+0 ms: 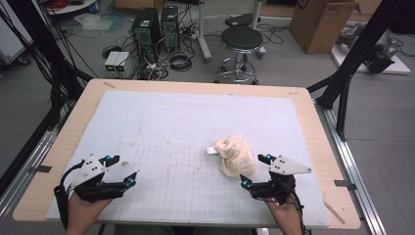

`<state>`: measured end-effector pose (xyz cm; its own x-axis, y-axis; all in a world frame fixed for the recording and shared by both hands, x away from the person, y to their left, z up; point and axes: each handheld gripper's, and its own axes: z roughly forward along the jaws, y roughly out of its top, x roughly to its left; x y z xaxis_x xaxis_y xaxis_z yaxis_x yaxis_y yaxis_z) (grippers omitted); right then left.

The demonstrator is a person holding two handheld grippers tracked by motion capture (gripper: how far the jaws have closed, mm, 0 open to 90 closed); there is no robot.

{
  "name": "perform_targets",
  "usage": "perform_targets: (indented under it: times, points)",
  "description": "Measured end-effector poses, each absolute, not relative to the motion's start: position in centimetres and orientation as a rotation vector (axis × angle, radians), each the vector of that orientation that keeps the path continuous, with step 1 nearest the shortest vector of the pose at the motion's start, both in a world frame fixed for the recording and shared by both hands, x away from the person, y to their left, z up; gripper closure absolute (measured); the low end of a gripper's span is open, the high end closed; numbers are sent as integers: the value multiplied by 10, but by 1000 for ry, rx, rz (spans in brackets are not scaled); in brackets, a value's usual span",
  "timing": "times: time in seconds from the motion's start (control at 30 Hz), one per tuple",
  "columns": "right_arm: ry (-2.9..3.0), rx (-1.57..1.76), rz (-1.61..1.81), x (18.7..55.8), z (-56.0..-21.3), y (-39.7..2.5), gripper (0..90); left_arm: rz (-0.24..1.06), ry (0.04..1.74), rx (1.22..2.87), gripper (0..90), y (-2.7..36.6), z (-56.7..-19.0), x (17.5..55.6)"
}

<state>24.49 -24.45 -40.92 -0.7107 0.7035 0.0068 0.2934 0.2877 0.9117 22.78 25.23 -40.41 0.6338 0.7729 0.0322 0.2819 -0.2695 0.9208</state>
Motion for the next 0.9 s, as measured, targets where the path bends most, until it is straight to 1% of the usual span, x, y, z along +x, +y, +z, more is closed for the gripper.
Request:
perform_targets:
  times: [0.9]
  points:
    - [2173, 906, 1396, 244, -411, -245, 86, 597, 843, 1835, 194, 251, -405, 229]
